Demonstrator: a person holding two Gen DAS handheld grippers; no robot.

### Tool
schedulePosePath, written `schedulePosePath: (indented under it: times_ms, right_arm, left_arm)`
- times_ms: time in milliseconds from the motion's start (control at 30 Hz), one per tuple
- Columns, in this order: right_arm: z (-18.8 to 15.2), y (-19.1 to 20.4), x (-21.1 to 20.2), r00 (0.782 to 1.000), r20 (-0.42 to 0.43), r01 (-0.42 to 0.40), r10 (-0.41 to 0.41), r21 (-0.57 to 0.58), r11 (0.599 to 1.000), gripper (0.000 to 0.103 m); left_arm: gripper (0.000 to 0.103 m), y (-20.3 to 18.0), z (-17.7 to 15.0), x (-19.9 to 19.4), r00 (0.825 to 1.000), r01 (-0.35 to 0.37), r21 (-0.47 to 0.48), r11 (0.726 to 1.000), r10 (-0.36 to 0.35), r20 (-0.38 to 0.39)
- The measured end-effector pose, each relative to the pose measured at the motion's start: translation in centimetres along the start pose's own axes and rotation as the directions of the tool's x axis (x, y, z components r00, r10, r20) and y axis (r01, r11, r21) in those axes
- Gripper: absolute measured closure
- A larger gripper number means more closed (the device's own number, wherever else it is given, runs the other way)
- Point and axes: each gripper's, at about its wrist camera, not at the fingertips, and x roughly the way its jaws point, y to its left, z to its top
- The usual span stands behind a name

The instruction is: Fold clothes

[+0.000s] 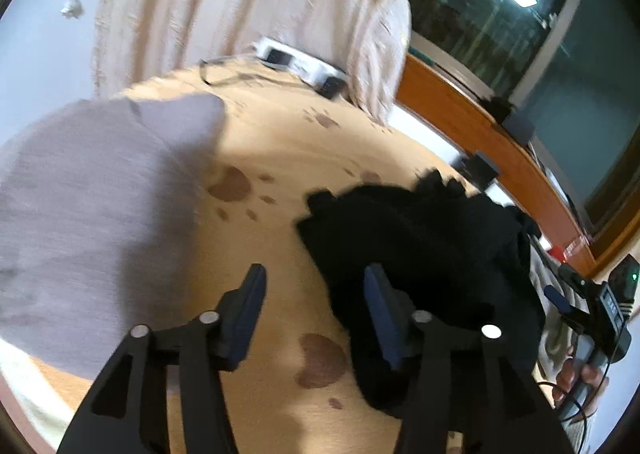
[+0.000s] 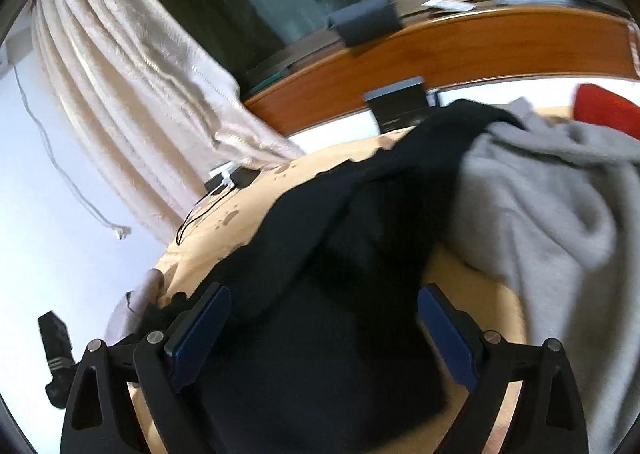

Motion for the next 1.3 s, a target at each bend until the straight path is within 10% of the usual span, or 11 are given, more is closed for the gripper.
schedulePosePath:
  times_ms: [133,267,600,767,900,1033,1300]
  right_arm:
    - [1.1,0.5,2.0,0.999,-0.018,-0.037,0.038,0.05,0.998,0.006]
    - [0.7,-0.7,2.8,1.0,-0.004,-0.025,0.025,0.124,0.992,0.006]
    - [0.1,-4.6,0.6,0.993,0.088,0.06,-0.078,0.184,0.981,0.006]
    - [0.4,-6.7,-0.4,0.989,0.112,0.064,-0.095,0.256,0.965,0.006]
    - [0.5,-6.7,-0.4,0.989,0.117,0.06,-0.091,0.252,0.966,0.006]
    - [0.5,-5.8,-0.4,0.986,0.127,0.081,-0.108,0.202,0.976,0.006]
    - [0.4,-4.0,-1.1,0.971,0.18,0.137,-0.156,0.111,0.984,0.006]
  left_arm:
    - [0.028,-1.1,1.0,-0.9,0.998,-0.05,0.071,0.996,0.047,0.033]
    - [0.022,-6.6,0.7,0.4,0.998,0.052,0.256,0.965,-0.044,-0.037]
    - [0.018,-18.0,-0.8,9.5,0.972,0.182,0.593,0.784,-0.052,-0.23]
    - [0.018,-17.8,0.1,14.1,0.94,0.199,0.554,0.809,0.002,-0.341]
    - [0.021,-17.2,0.9,15.1,0.95,0.156,0.526,0.836,0.018,-0.312]
    - [0.086,-15.5,2.5,15.2,0.956,0.132,0.42,0.898,-0.003,-0.294]
    - [0.091,-11.5,5.3,10.0,0.977,0.152,0.222,0.963,-0.112,-0.182]
